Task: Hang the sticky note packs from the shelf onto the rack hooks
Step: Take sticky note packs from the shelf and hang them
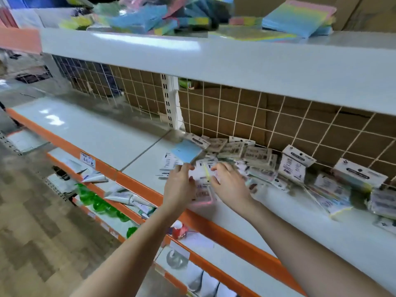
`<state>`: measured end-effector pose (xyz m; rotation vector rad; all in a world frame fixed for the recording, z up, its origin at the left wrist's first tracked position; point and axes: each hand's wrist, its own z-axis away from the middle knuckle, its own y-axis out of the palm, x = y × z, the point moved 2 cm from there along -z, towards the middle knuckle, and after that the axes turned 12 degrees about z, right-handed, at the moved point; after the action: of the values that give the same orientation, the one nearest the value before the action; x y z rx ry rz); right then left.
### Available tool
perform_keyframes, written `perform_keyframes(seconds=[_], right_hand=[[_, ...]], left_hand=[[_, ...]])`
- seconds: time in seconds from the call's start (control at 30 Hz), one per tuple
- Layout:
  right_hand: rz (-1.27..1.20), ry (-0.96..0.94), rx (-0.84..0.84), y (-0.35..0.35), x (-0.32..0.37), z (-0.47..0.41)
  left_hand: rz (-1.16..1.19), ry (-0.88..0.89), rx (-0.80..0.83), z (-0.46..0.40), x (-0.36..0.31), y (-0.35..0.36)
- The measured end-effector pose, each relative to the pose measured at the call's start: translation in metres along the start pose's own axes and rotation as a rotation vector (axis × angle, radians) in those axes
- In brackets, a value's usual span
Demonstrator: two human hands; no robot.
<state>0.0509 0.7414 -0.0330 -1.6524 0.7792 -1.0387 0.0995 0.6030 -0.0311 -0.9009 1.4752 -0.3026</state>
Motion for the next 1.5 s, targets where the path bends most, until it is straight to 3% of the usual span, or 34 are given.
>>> perform_keyframes(seconds=[0.2,0.43,0.8,0.93,1.07,1.13,1.2,1.27,1.33,1.4,1.5], right_hand=[[0.187,0.115,0.133,0.031,0.014,-0.013],[0.302,0.178,0.036,0.042,0.016,-0.005],[0.432,0.306,-0.084,0.049,0.025,0.013],[0.482,0.293,-0.032,0.043,0.023,0.008],[0.573,0.226,0.045,0.037,0.021,0.001],[0.613,0.151,0.008,0.028,0.022,0.001],[0.627,0.113,-0.133,0.015,0.025,0.005],[0.588,0.189,-0.268,0.001,0.026,0.005],[0.494,0.289,-0.243,-0.010,0.020,0.002],[0.191,0.486,-0.236,-0.016,0.005,0.002],[-0.408,0.740,-0.379,-0.027,-0.013,0.012]], left_hand=[[-0.069,0.108,0.049,-0.047,0.023,-0.010],[-0.238,0.068,0.133,-0.080,0.044,0.014],[-0.376,0.167,0.013,-0.081,0.065,0.022],[-0.294,0.238,-0.008,-0.080,0.060,0.010],[0.215,0.131,-0.052,-0.073,0.054,-0.009],[0.345,0.092,-0.048,-0.066,0.050,-0.014],[0.477,0.034,-0.017,-0.057,0.045,-0.016],[0.601,-0.007,-0.006,-0.049,0.042,-0.017],[0.681,-0.028,-0.011,-0.040,0.039,-0.017],[0.740,-0.037,-0.020,-0.033,0.035,-0.017],[0.857,-0.093,0.033,-0.029,0.029,-0.013]])
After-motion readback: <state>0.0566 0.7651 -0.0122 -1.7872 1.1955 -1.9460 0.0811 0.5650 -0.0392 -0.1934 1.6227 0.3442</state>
